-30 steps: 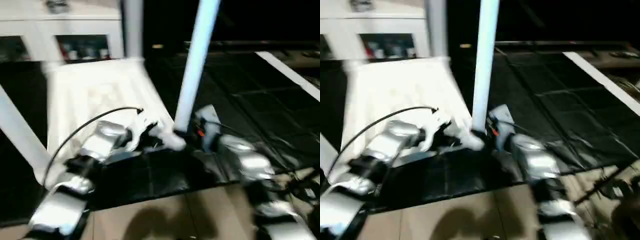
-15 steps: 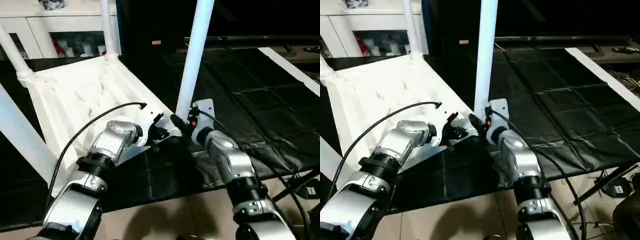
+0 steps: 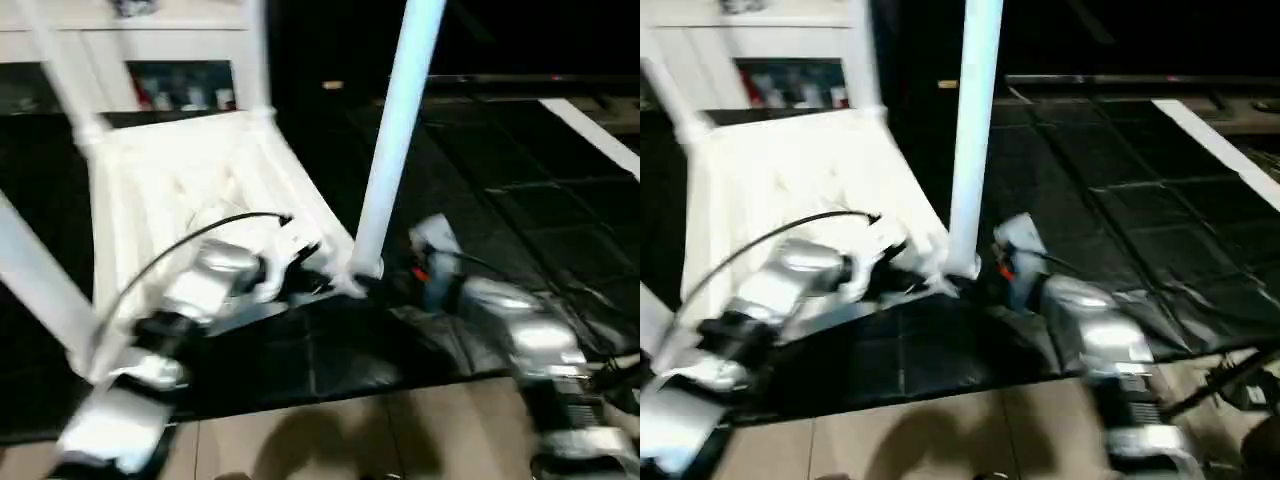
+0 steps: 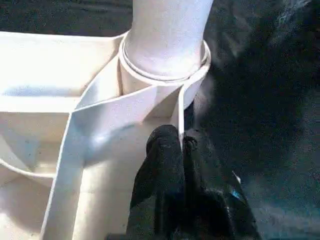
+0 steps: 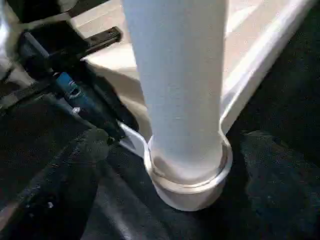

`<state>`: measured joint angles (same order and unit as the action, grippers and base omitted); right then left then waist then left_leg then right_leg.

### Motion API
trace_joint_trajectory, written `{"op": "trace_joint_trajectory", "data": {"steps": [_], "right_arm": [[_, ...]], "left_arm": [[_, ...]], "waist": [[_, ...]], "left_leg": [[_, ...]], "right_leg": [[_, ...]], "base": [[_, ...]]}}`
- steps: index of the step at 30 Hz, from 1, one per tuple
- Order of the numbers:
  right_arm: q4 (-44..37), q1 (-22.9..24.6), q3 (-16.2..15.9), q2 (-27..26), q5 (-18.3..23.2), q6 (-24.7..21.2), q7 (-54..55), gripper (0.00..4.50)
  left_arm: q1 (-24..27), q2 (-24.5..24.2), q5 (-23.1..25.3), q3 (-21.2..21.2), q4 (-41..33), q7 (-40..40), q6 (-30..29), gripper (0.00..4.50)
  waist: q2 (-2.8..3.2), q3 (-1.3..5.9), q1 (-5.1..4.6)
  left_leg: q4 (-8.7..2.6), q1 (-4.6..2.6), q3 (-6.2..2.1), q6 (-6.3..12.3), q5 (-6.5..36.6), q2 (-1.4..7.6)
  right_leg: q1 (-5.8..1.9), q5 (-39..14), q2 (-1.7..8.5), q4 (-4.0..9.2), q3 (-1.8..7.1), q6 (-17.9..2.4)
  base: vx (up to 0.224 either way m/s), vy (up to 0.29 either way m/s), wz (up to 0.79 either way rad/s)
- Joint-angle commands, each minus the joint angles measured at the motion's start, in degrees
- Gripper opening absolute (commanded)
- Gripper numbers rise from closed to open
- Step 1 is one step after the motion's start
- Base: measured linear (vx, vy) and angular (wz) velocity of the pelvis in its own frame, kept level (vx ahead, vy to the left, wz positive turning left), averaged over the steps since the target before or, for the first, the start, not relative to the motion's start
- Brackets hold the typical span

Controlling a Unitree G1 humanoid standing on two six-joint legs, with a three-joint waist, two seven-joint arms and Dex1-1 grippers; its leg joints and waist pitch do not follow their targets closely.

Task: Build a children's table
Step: Rotate leg to tighten

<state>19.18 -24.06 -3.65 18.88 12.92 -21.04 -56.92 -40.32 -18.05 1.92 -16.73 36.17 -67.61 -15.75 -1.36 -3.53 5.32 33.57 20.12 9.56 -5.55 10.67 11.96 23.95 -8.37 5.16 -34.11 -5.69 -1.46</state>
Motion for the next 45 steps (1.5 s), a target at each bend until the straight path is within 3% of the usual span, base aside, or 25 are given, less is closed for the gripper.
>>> {"op": "trace_joint_trajectory", "data": {"steps": [1, 4, 6, 10, 12, 18, 26, 41, 45], "right_arm": [[-0.8, -0.1, -1.0, 1.3, 0.3, 0.3, -2.9, 4.45], [-2.1, -0.7, -4.2, 6.6, 1.3, -0.9, -12.2, 4.45], [-2.4, -1.1, -5.4, 7.9, 1.2, -0.4, -15.0, 4.45], [-2.1, -1.8, -7.1, 9.2, 0.8, 0.6, -18.6, 4.45], [-0.6, -3.0, -8.1, 9.3, -0.2, 3.2, -21.0, 4.45], [1.9, -5.0, -9.7, 8.0, 0.1, 6.3, -23.5, 4.45], [4.6, -6.5, -11.2, 6.7, 0.0, 6.8, -25.6, 3.78], [8.4, -8.8, -11.5, 4.7, 0.4, 7.1, -27.8, 2.38], [7.8, -8.3, -11.1, 4.5, 1.1, 6.2, -27.8, 2.18]], "left_arm": [[-0.7, 0.3, -1.6, -1.7, -3.7, -5.5, 2.6, 0.00], [-0.3, -3.5, -0.9, -5.5, -4.6, -14.7, 6.3, 0.00], [-0.4, -4.5, -0.5, -6.5, -4.6, -16.7, 7.4, 0.00], [-0.5, -5.5, -0.1, -7.7, -4.4, -19.3, 9.2, 0.00], [-0.9, -6.0, 0.5, -8.7, -3.8, -21.1, 11.0, 0.00], [-1.4, -6.3, 0.8, -9.4, -2.9, -22.5, 12.9, 0.00], [-1.9, -5.9, 0.9, -9.4, -1.5, -22.1, 14.2, 0.00], [-2.7, -5.2, 1.2, -9.1, 0.8, -21.4, 15.7, 0.00], [-2.8, -4.7, 1.1, -8.7, 1.5, -20.5, 15.4, 0.00]], "waist": [[0.52, 4.30, -0.12], [0.57, 4.45, 0.40], [0.70, 4.48, 1.06], [0.69, 4.36, 1.42], [0.47, 4.29, 1.45], [0.38, 4.33, 1.28], [0.36, 4.44, 1.00], [0.33, 4.39, 1.02], [0.34, 4.29, 0.98]], "left_leg": [[-3.72, -0.55, 0.34, 3.16, 11.8, 1.12], [-3.69, -0.35, 0.44, 3.41, 10.5, 1.37], [-3.53, -0.38, 0.52, 3.70, 10.2, 1.36], [-3.67, -0.43, 0.51, 2.79, 11.9, 1.50], [-3.71, -0.34, 0.50, 2.33, 12.7, 1.45], [-3.73, -0.12, 0.32, 2.00, 12.4, 1.33], [-3.58, 0.01, 0.39, 2.52, 11.4, 1.36], [-3.62, -0.13, 0.38, 2.22, 12.0, 1.38], [-3.66, -0.19, 0.36, 2.02, 12.7, 1.33]], "right_leg": [[-3.57, -16.0, 2.92, 4.22, 2.86, -11.3], [-3.85, -11.8, 2.78, 3.57, 2.94, -12.6], [-3.78, -11.0, 2.82, 3.33, 2.91, -13.1], [-3.73, -13.8, 3.09, 3.57, 2.93, -12.8], [-3.77, -15.1, 3.14, 3.68, 2.95, -12.4], [-3.86, -17.8, 3.18, 3.85, 2.90, -10.8], [-3.90, -15.0, 3.07, 3.46, 2.87, -12.3], [-3.84, -17.3, 3.09, 3.67, 2.88, -11.5], [-3.81, -19.2, 3.12, 3.90, 2.85, -10.9]], "base": [[0.000, 0.000, 0.00], [0.000, 0.000, 0.00], [0.000, 0.000, 0.00], [0.000, 0.000, 0.00], [0.000, 0.000, 0.00], [0.000, 0.000, 0.00], [0.000, 0.000, 0.00], [0.000, 0.000, 0.00], [0.000, 0.000, 0.00]]}}
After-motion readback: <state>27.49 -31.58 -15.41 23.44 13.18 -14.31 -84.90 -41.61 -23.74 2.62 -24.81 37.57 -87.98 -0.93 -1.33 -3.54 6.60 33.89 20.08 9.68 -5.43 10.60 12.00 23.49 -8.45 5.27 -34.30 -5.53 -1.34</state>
